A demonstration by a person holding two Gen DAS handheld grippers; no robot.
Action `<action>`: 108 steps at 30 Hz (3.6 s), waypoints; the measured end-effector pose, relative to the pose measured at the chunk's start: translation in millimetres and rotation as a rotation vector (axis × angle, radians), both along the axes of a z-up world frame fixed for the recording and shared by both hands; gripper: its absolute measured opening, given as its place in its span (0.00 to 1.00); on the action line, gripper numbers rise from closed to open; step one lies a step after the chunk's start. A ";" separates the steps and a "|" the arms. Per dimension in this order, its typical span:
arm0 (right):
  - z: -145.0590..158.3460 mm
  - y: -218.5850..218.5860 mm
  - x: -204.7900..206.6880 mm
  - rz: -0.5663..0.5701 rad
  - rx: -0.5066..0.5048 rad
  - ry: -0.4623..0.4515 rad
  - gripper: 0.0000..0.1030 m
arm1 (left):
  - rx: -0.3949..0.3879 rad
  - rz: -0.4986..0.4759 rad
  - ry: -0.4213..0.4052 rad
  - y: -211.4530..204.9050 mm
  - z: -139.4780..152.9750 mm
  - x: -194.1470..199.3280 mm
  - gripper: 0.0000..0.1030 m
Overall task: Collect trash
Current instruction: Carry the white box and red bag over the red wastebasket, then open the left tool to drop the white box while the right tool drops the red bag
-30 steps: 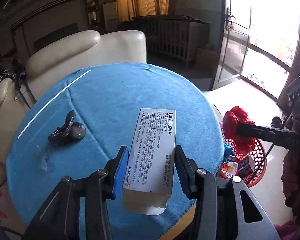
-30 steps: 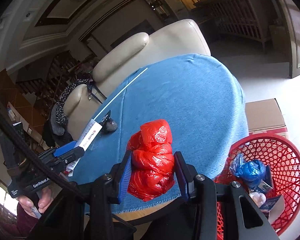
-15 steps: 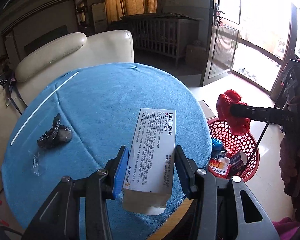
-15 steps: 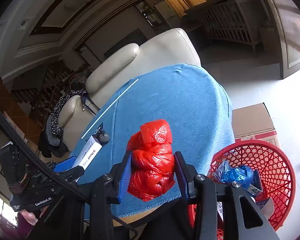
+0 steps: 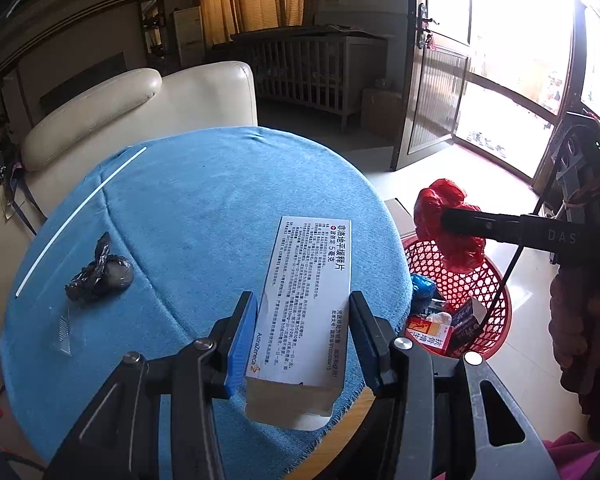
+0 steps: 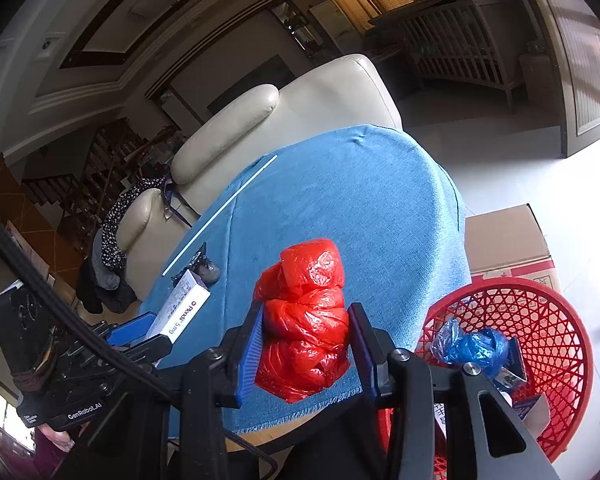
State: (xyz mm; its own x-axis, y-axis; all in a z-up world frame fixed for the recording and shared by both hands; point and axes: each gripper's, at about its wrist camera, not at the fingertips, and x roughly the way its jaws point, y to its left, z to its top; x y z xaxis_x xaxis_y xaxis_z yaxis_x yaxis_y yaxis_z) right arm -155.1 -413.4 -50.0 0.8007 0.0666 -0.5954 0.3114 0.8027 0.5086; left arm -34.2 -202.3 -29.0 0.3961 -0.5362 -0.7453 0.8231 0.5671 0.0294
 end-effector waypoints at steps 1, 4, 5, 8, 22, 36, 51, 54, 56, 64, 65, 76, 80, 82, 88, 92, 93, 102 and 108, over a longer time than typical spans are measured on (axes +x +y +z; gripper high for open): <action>-0.1 -0.5 -0.6 -0.003 0.000 0.000 0.43 | 0.001 -0.005 0.000 -1.3 -0.3 -1.1 0.47; -1.5 -2.6 -2.0 -0.011 0.003 0.002 0.43 | 0.005 -0.018 0.000 -4.5 -1.6 -2.5 0.47; -1.9 -3.4 -2.3 -0.013 0.004 0.003 0.42 | 0.006 -0.022 -0.001 -5.6 -1.8 -3.6 0.47; -2.8 -5.4 -3.9 -0.021 0.008 0.003 0.43 | 0.010 -0.035 -0.001 -9.5 -2.4 -6.4 0.47; 0.8 -15.2 -13.3 -0.055 0.011 -0.009 0.43 | 0.019 -0.104 -0.032 -32.8 2.7 -25.4 0.47; 3.9 -31.5 -33.3 -0.117 0.016 -0.013 0.43 | 0.021 -0.160 -0.047 -53.0 5.0 -38.5 0.47; 8.0 -49.0 -52.6 -0.171 0.016 -0.026 0.43 | 0.032 -0.217 -0.054 -72.4 3.5 -50.5 0.47; 8.0 -52.8 -56.7 -0.183 0.022 -0.027 0.43 | 0.039 -0.228 -0.052 -75.3 2.0 -52.9 0.47; 7.1 -55.1 -59.4 -0.191 0.029 -0.026 0.43 | 0.044 -0.234 -0.048 -77.9 0.1 -54.3 0.47; 1.8 -65.5 -66.4 -0.219 0.057 -0.015 0.43 | 0.062 -0.257 -0.021 -84.4 -7.8 -58.6 0.47; 0.9 -66.6 -67.2 -0.221 0.062 -0.014 0.43 | 0.064 -0.259 -0.018 -85.4 -8.9 -59.3 0.47; -1.3 -71.3 -71.1 -0.231 0.071 -0.007 0.43 | 0.083 -0.284 -0.012 -95.1 -13.9 -66.8 0.47; -4.7 -75.2 -72.3 -0.245 0.083 0.015 0.43 | 0.087 -0.290 -0.007 -99.0 -14.5 -66.7 0.47; -7.7 -77.2 -73.0 -0.248 0.091 0.028 0.44 | 0.089 -0.291 -0.003 -100.6 -14.8 -66.1 0.47; -15.7 -81.1 -75.0 -0.259 0.108 0.058 0.44 | 0.093 -0.286 0.025 -103.4 -17.0 -61.1 0.47; -18.1 -81.2 -74.9 -0.256 0.112 0.070 0.45 | 0.091 -0.283 0.043 -105.4 -17.8 -58.4 0.47; -18.9 -81.2 -75.0 -0.254 0.115 0.073 0.45 | 0.091 -0.283 0.045 -105.8 -17.8 -58.3 0.47; -26.3 -86.4 -77.1 -0.262 0.142 0.095 0.45 | 0.085 -0.282 0.057 -107.1 -17.9 -55.9 0.47; -27.1 -86.6 -78.3 -0.266 0.148 0.098 0.45 | 0.085 -0.284 0.058 -105.9 -19.3 -56.9 0.47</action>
